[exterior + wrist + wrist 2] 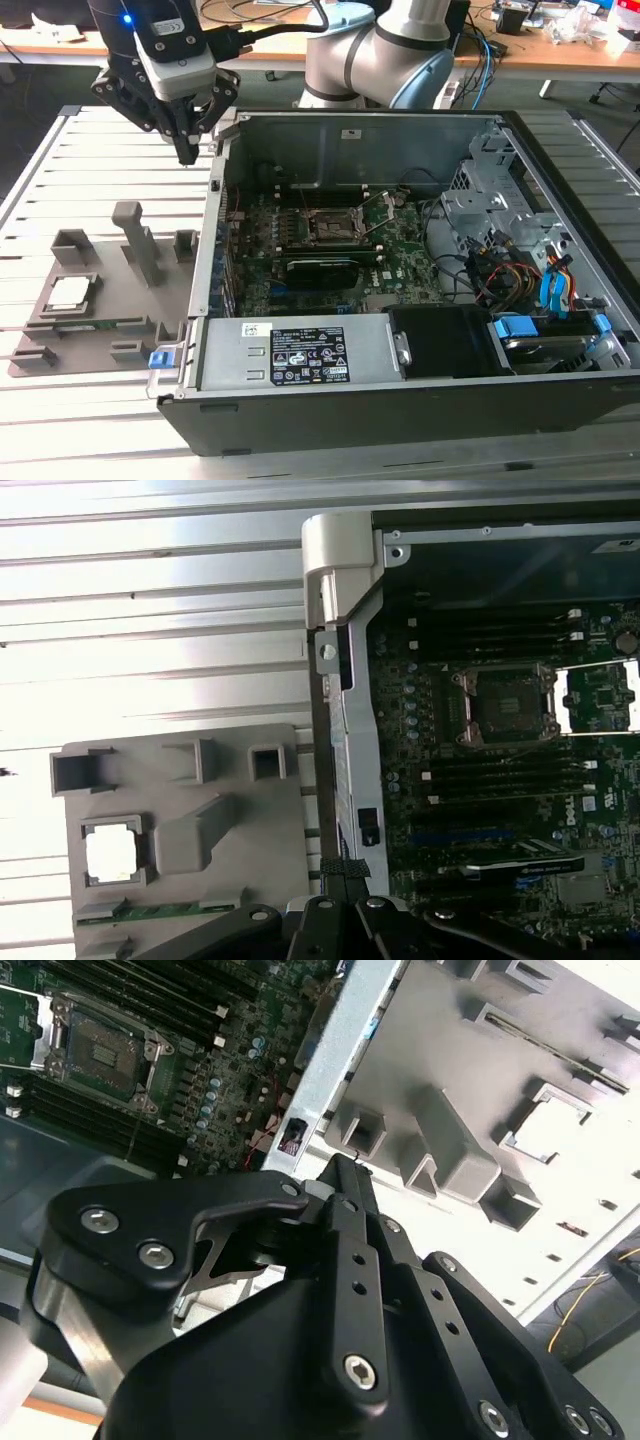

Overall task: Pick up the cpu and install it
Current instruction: 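Reach for the cpu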

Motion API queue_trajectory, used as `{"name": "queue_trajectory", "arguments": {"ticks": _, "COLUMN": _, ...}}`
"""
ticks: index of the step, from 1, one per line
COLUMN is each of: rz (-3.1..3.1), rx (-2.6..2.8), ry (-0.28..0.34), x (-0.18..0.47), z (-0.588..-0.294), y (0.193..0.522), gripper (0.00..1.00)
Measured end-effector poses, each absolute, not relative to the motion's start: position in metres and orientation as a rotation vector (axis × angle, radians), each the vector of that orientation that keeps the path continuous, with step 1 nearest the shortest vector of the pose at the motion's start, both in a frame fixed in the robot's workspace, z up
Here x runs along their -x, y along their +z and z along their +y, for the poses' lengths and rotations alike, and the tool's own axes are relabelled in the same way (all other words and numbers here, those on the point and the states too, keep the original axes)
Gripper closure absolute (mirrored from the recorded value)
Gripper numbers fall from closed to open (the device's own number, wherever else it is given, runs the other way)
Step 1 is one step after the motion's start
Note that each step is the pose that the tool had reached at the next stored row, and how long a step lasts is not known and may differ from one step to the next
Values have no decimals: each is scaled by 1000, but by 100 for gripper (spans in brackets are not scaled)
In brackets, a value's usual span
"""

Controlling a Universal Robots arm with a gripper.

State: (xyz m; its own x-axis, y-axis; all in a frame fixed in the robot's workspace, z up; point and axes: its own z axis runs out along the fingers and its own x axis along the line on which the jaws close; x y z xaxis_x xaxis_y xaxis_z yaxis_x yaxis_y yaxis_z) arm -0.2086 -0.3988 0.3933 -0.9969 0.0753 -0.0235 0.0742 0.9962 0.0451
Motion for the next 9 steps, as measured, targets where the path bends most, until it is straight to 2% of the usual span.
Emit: {"name": "queue_trajectory", "arguments": {"ticks": 9, "rz": 3114, "rx": -117, "ry": 69, "x": 220, "z": -399, "y": 393, "gripper": 89}}
